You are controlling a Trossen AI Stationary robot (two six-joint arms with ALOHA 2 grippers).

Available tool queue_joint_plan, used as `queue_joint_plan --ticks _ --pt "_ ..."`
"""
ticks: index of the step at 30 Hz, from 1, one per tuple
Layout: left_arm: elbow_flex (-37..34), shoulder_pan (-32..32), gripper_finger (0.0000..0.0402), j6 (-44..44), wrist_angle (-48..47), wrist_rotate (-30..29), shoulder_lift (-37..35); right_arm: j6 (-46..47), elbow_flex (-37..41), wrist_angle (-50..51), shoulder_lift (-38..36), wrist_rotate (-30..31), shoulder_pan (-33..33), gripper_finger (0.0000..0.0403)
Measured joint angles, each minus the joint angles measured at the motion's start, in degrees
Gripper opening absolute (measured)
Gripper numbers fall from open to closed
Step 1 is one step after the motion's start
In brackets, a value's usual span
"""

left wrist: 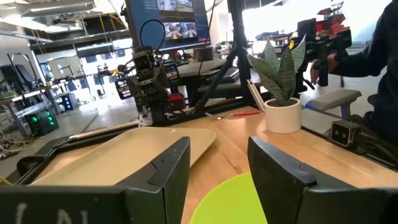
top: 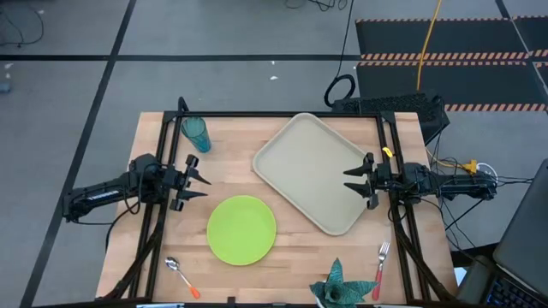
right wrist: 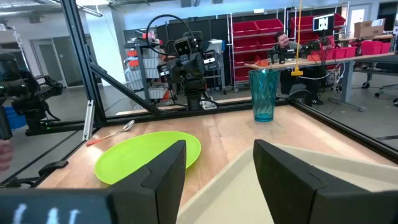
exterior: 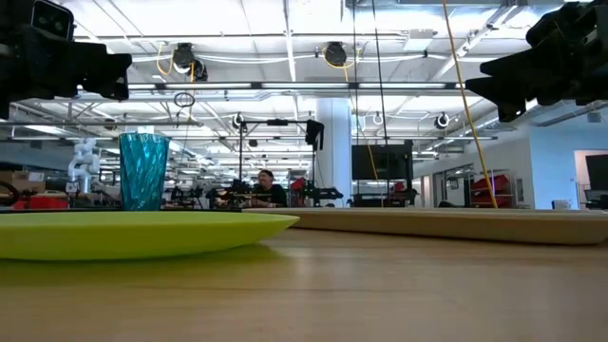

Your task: Pick and place plate/cup/fork/spoon on tray

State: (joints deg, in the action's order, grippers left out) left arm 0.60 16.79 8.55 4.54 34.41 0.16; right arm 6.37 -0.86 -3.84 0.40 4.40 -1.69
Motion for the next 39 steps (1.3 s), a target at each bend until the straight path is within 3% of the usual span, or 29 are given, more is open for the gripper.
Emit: queue_joint_plan --ticks 11,22,35,39 --pt "-0.02 0.00 0.0166 1.03 0.57 -0.03 0.00 0.12 0.01 -2.02 -0.02 0.00 -0.01 0.0183" --pt "-0.02 -0.02 0.0166 -0.18 4.00 -0.04 0.00 8.29 0.00 -4.40 -0.02 0.00 -0.02 0.0183" --pt "-0.02 0.00 0.0166 -17.31 10.67 0.07 0.00 13.91 0.00 -4.50 0.00 -0.01 -0.02 0.0183" --pt "-0.02 0.00 0.0166 -18.19 10.63 -0.12 0.00 13.97 0.01 -4.38 0.00 0.00 -0.02 0.0183"
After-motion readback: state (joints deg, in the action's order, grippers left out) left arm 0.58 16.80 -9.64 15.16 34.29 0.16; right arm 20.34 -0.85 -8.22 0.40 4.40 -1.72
